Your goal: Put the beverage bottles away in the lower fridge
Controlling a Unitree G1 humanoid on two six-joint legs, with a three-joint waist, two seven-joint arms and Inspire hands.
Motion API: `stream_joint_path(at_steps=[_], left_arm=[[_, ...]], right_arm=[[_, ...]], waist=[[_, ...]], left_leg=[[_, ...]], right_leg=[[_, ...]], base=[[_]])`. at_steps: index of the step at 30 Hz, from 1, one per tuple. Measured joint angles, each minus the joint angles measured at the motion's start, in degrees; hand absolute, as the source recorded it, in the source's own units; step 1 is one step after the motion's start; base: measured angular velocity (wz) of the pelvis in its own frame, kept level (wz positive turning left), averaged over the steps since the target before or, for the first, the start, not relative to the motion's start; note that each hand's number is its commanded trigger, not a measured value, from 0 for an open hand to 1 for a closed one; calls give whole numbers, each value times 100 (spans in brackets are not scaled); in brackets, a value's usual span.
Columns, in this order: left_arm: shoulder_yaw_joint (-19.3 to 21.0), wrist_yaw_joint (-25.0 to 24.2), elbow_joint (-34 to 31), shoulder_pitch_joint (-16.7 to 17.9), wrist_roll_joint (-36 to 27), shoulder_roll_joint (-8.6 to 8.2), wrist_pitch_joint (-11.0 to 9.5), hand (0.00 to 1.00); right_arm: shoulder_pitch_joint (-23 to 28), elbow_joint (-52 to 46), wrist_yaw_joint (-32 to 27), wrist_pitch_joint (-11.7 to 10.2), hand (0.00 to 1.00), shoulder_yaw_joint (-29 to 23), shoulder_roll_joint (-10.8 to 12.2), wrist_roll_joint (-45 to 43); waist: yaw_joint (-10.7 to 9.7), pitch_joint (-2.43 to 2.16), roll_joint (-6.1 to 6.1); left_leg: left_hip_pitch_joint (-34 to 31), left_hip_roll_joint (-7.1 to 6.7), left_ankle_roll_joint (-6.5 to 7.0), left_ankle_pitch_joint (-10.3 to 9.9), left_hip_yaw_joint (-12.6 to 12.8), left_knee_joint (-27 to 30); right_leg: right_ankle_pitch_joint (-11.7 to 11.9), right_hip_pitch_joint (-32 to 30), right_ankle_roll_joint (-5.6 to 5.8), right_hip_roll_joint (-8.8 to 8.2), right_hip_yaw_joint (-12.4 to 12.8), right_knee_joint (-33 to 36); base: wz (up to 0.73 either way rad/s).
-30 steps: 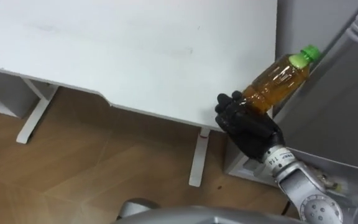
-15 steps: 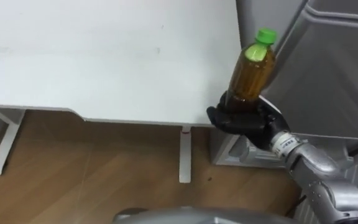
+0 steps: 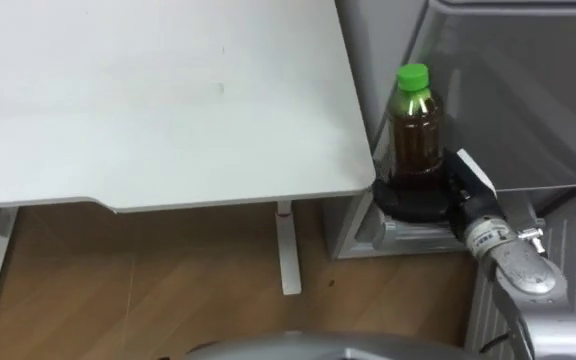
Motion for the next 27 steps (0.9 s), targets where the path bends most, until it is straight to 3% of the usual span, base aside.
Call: stream_joint_path(at_steps=[7,18,24,27], left_arm=[[-7,-115,146,67,-1,-80,-39,0],[-141,22,142,-86,0,-84,-122,0],[-334,103,107,-357,-18,-79,-132,0],[-348,98,108,-582,-17,-105,-212,0]], right_arm=[[53,123,-628,-206,100,-340,179,735],[51,1114,-2132,-281,100,-375,259,2374],[-346,2212,-2562,-555,100,-365,356,3791],[-641,2809,-2708,-650,100,-359,374,4256]], waist=[[-149,16,57],[-136,2,151],[-109,27,155],[-14,37,181]], left_leg=[[-9,22,-2,0,82,-3],[-297,37,0,2,170,68],[-807,69,10,3,249,268],[-1102,96,25,13,388,368]], right_leg=[[2,-97,-4,10,49,61],[25,-472,-14,9,85,174],[25,-1020,-16,-8,160,409],[28,-1422,-21,-5,311,585]], base=[[-5],[-5],[-8],[-20]])
